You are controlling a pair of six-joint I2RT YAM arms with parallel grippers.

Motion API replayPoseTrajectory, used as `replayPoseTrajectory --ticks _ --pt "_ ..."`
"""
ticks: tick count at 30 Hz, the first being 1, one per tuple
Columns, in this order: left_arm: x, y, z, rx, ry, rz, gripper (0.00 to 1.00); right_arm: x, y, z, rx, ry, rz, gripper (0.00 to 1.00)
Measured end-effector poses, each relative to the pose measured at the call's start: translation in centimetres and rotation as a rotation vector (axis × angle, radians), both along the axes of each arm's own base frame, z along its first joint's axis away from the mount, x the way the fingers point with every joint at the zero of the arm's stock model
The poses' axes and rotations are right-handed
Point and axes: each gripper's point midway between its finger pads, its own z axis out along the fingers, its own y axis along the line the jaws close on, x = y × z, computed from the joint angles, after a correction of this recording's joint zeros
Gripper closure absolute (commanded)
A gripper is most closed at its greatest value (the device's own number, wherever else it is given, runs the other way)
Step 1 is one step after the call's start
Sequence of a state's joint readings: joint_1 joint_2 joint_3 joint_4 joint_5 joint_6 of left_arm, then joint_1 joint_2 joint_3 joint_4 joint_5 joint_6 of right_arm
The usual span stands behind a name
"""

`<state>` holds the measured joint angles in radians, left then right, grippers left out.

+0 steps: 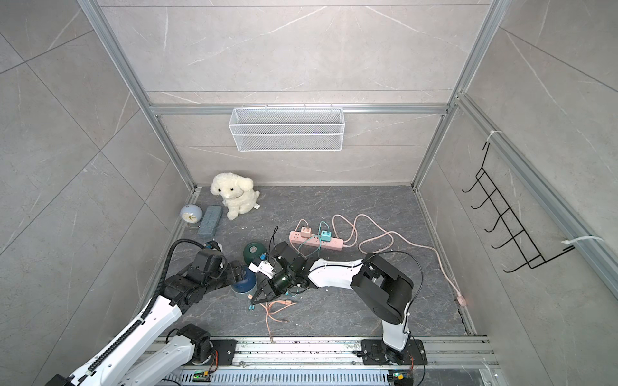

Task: Charge the cordless meat grinders
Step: Insert the charging cable into the cordless meat grinder.

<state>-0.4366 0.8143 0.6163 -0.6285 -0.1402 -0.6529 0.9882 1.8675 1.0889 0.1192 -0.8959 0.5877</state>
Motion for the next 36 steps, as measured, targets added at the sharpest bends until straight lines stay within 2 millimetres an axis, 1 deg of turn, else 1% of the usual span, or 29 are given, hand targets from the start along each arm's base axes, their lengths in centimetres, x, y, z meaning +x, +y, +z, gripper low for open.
replayPoseTrajectory --ticks 6,12,14,18,22,25,36 --pt "-0.6 -0.1 0.0 -0.033 -0.011 0.000 0.14 0.4 0.4 0.3 -0.001 0.005 -0.018 0.99" --pt "-1.1 -0.4 0.9 -0.071 -0.038 -0.016 0.11 0.7 0.4 0.3 0.000 0.006 -0.022 0.99" --pt "-1.2 -0.6 0.7 -0.081 -0.029 -0.026 0.11 0.8 0.3 0.3 -0.001 0.008 -0.027 0.99" --pt "-1.4 -0.9 -0.5 -0.076 0.018 -0.035 0.12 1.4 0.2 0.5 0.004 0.025 -0.044 0.99" --pt "-1.2 -1.2 -1.0 -0.079 0.039 -0.042 0.12 2.0 0.2 0.9 0.018 0.034 -0.058 0.99" --pt "-1.0 -1.4 -1.2 -0.085 0.033 -0.044 0.13 2.3 0.4 1.1 0.029 0.041 -0.064 1.00" --pt "-0.9 -1.6 -1.4 -0.112 0.022 -0.029 0.16 2.7 1.0 0.7 0.050 0.077 -0.073 1.00"
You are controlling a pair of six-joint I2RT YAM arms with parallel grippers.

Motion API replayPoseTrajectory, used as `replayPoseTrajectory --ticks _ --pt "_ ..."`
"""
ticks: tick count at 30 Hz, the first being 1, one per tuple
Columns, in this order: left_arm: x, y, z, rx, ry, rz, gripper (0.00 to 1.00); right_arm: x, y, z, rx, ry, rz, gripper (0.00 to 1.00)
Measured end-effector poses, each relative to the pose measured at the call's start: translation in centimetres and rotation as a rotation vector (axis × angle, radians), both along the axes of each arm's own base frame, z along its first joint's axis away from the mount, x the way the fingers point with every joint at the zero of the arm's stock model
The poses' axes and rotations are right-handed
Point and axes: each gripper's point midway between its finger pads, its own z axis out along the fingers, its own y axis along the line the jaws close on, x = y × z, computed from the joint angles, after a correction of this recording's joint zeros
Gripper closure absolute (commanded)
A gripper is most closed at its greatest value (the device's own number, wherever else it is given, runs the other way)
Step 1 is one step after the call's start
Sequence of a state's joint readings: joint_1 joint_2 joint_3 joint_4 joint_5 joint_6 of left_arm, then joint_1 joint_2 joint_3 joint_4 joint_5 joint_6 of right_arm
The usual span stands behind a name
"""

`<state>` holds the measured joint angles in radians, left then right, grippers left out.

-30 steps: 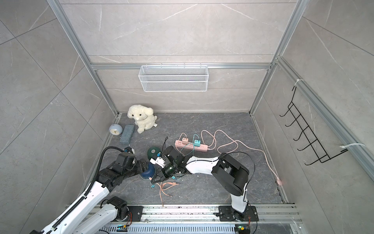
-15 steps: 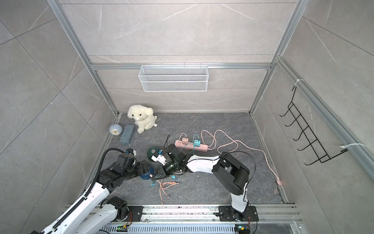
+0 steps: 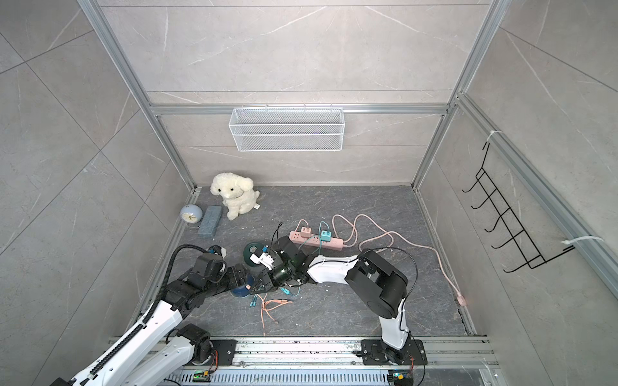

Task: Charge the cordless meat grinders
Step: Insert the charging cable into the cordless meat grinder.

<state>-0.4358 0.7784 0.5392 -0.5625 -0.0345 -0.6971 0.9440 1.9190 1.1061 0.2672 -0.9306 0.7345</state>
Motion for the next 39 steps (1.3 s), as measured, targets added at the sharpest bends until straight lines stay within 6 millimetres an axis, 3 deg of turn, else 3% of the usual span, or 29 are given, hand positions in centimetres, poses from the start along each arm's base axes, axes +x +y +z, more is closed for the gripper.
replayPoseTrajectory --ticks 17,39 --pt "0.1 -0.1 0.0 -0.008 -0.001 0.005 0.16 -0.5 -0.9 -1.5 -0.019 0.018 -0.005 1.00" --pt "0.2 -0.1 -0.3 -0.005 0.003 0.005 0.17 0.1 -0.3 -0.3 0.027 0.009 -0.009 1.00"
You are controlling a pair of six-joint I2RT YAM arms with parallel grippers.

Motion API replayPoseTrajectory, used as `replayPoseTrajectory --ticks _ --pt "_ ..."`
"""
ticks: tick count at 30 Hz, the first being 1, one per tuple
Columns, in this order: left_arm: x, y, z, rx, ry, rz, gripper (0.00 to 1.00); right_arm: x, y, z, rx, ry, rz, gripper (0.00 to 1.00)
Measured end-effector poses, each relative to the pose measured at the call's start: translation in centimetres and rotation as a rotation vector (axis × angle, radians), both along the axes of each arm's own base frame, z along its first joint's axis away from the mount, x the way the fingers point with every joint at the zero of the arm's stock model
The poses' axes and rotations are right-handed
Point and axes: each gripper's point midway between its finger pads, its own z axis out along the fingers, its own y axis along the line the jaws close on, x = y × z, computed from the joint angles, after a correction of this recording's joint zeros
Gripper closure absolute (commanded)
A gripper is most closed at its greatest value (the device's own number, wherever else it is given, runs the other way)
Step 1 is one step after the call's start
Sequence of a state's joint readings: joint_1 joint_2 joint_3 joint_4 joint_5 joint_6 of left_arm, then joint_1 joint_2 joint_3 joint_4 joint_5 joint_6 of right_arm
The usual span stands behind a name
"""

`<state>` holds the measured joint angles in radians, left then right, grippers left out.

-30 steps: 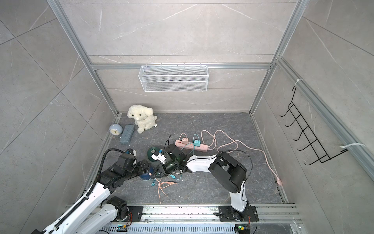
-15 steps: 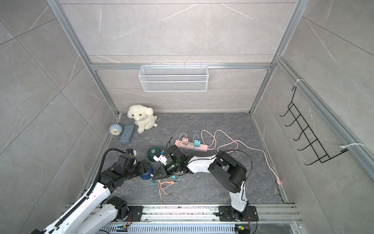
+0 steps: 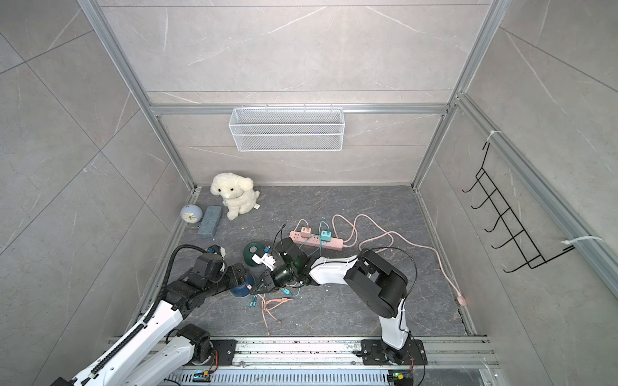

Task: Charge the cordless meat grinders
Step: Insert the charging cable into the cordless meat grinder.

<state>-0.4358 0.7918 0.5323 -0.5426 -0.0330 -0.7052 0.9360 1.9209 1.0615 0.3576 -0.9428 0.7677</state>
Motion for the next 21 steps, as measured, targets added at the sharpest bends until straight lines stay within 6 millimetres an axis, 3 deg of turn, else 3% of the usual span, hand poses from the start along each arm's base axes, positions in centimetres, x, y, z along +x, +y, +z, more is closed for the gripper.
replayPoseTrajectory --ticks 21 --pt "0.08 0.01 -0.05 -0.002 -0.002 0.002 0.17 0.09 0.24 -0.04 0.014 -0.001 0.004 1.00"
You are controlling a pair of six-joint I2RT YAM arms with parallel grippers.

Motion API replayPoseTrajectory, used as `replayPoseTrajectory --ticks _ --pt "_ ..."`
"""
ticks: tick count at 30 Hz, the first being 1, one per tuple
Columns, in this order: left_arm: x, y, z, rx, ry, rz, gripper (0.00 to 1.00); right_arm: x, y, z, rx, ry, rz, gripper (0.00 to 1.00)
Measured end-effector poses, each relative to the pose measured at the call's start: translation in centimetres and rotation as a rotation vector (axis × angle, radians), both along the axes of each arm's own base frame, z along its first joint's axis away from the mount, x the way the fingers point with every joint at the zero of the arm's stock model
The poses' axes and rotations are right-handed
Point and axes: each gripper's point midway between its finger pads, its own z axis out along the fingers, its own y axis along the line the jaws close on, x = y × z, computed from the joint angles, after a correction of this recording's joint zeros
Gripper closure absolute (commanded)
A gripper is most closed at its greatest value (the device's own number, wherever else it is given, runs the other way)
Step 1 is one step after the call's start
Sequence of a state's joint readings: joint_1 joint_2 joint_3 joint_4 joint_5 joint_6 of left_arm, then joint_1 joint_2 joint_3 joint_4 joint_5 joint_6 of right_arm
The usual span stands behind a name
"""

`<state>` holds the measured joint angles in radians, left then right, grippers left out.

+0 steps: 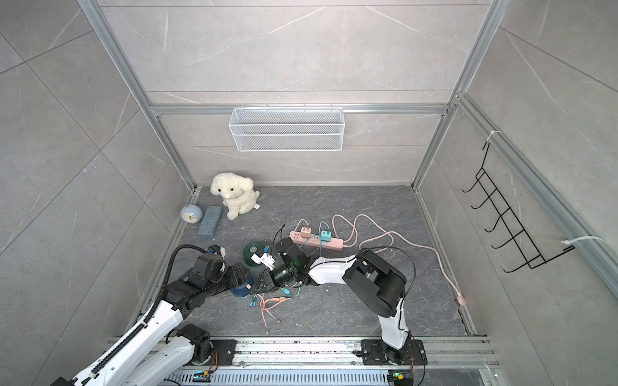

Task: Charge the cordless meat grinders
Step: Insert the charging cable into the cordless meat grinder.

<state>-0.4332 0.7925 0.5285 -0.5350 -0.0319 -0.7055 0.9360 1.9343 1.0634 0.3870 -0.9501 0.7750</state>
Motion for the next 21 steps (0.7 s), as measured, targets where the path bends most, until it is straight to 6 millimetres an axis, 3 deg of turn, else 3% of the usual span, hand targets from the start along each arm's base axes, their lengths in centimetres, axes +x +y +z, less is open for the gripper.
replayPoseTrajectory --ticks 21 --pt "0.09 -0.02 -0.06 -0.003 -0.002 0.003 0.17 -0.38 -0.39 -0.54 0.004 0.002 0.006 1.00"
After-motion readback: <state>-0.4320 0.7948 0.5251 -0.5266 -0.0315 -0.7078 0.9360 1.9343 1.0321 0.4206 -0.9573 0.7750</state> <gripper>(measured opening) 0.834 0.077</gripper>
